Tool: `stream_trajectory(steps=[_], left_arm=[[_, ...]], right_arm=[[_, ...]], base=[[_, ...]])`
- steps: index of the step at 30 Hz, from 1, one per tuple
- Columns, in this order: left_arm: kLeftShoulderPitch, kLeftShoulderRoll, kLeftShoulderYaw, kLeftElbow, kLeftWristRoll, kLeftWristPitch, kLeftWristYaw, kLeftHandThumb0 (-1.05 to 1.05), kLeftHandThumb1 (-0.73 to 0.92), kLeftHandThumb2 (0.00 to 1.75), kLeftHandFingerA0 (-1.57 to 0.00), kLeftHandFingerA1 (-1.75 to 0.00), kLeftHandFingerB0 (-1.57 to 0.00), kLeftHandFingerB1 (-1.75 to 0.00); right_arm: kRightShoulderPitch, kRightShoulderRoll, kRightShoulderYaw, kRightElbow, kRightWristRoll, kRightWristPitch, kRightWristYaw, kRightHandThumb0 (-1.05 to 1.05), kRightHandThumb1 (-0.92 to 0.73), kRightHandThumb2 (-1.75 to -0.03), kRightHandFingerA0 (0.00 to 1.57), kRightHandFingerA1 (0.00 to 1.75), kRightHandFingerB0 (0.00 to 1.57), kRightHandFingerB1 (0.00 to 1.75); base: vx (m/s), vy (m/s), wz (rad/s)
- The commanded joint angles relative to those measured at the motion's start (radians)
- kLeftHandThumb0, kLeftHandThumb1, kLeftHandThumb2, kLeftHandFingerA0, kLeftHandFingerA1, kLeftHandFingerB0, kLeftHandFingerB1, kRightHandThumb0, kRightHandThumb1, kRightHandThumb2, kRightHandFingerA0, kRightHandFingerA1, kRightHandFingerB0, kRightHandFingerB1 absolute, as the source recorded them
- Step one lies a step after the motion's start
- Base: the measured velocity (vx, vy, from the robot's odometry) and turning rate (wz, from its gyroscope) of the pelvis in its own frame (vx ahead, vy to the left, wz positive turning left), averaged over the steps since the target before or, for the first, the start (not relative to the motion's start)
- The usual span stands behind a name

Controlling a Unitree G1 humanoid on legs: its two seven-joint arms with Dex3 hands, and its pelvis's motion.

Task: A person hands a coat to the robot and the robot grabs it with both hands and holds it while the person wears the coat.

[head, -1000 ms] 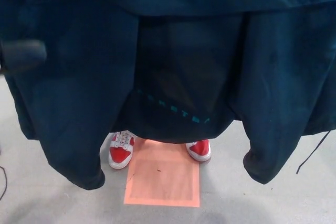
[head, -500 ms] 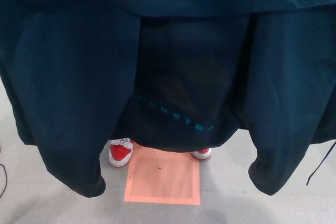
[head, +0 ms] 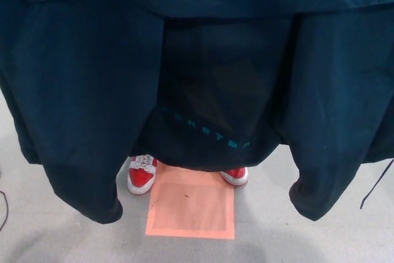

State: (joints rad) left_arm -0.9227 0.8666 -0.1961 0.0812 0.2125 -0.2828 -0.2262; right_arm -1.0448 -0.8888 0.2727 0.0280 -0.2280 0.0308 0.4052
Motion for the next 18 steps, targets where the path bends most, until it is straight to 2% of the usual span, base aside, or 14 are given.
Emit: stream_trajectory(steps=[1,2,3,4,5,8,9,10,12,13,14,16,17,18], left_arm=[[-0.06,0.057,-0.121,0.04,0.077,0.241,-0.399,-0.88,0.52,0.97,-0.03,-0.12,-0.04,-0.2],[-0.061,0.055,-0.123,0.039,0.075,0.245,-0.405,-0.88,0.52,0.97,-0.03,-0.12,-0.04,-0.2],[-0.062,0.054,-0.123,0.038,0.074,0.249,-0.409,-0.96,0.7,0.62,0.0,-0.2,-0.01,-0.26],[-0.063,0.053,-0.124,0.036,0.073,0.252,-0.413,-0.96,0.7,0.62,0.0,-0.2,-0.01,-0.26],[-0.059,0.055,-0.124,0.028,0.065,0.259,-0.426,-0.87,0.52,0.97,-0.02,-0.14,-0.03,-0.19],[-0.058,0.055,-0.129,0.021,0.055,0.272,-0.458,-0.89,0.54,0.98,-0.06,-0.17,-0.07,-0.17],[-0.06,0.054,-0.129,0.021,0.052,0.278,-0.464,-0.89,0.54,0.98,-0.06,-0.17,-0.07,-0.17],[-0.062,0.053,-0.131,0.019,0.05,0.289,-0.475,-0.96,0.7,0.62,-0.02,-0.26,-0.03,-0.26],[-0.066,0.051,-0.135,0.014,0.052,0.303,-0.49,-0.96,0.69,0.62,-0.02,-0.26,-0.03,-0.27],[-0.065,0.052,-0.138,0.012,0.054,0.309,-0.498,-0.98,0.54,0.8,-0.05,-0.21,-0.04,-0.2],[-0.068,0.05,-0.139,0.011,0.059,0.311,-0.5,-0.88,0.53,0.98,-0.06,-0.17,-0.06,-0.19],[-0.075,0.044,-0.142,0.013,0.066,0.316,-0.504,-0.88,0.54,0.98,-0.07,-0.17,-0.07,-0.18],[-0.071,0.037,-0.142,0.013,0.06,0.328,-0.505,-0.98,0.52,0.8,-0.05,-0.2,-0.05,-0.21],[-0.073,0.031,-0.142,0.014,0.055,0.337,-0.507,-0.95,0.67,0.61,-0.01,-0.26,-0.05,-0.27]], right_arm=[[-0.083,0.01,0.156,0.094,0.024,0.192,0.484,-0.88,-0.64,-0.62,0.15,0.31,0.05,0.22],[-0.084,0.01,0.169,0.089,0.024,0.207,0.506,-0.88,-0.64,-0.62,0.15,0.31,0.05,0.22],[-0.088,0.011,0.177,0.087,0.025,0.224,0.523,-0.85,-0.63,-0.6,0.24,0.35,0.04,0.23],[-0.093,0.013,0.184,0.086,0.027,0.242,0.54,-0.85,-0.63,-0.6,0.24,0.35,0.04,0.23],[-0.099,0.02,0.212,0.074,0.018,0.29,0.574,-0.94,-0.54,-0.86,0.57,0.55,0.09,0.1],[-0.115,0.037,0.252,0.078,0.024,0.318,0.64,-0.89,-0.51,-0.88,0.39,0.51,0.05,0.11],[-0.12,0.04,0.26,0.083,0.02,0.316,0.649,-0.89,-0.51,-0.88,0.39,0.51,0.05,0.11],[-0.131,0.05,0.28,0.091,0.012,0.328,0.673,-0.85,-0.51,-0.88,0.29,0.49,0.02,0.12],[-0.145,0.069,0.311,0.096,-0.001,0.363,0.703,-0.87,-0.53,-0.87,0.2,0.45,0.03,0.11],[-0.149,0.079,0.325,0.098,-0.007,0.378,0.712,-0.8,-0.49,-0.85,0.19,0.45,0.03,0.17],[-0.153,0.085,0.332,0.102,-0.01,0.386,0.716,-0.79,-0.48,-0.84,0.16,0.44,0.03,0.17],[-0.163,0.101,0.349,0.115,-0.019,0.399,0.721,-0.79,-0.48,-0.83,0.14,0.43,0.04,0.17],[-0.167,0.116,0.365,0.124,-0.03,0.41,0.722,-0.78,-0.48,-0.83,0.12,0.43,0.03,0.15],[-0.177,0.129,0.374,0.138,-0.036,0.414,0.723,-0.8,-0.6,-0.58,0.17,0.32,0.0,0.2]], base=[[0.0,0.0,0.0],[0.0,0.0,0.0],[0.0,0.0,0.0],[0.0,0.0,0.0],[0.0,0.0,0.0],[0.0,0.0,0.0],[0.0,0.0,0.0],[0.0,0.0,0.0],[0.0,0.0,0.0],[0.0,0.0,0.0],[0.0,0.0,0.0],[0.0,0.0,0.0],[0.0,0.0,0.0],[0.0,0.0,0.0]])
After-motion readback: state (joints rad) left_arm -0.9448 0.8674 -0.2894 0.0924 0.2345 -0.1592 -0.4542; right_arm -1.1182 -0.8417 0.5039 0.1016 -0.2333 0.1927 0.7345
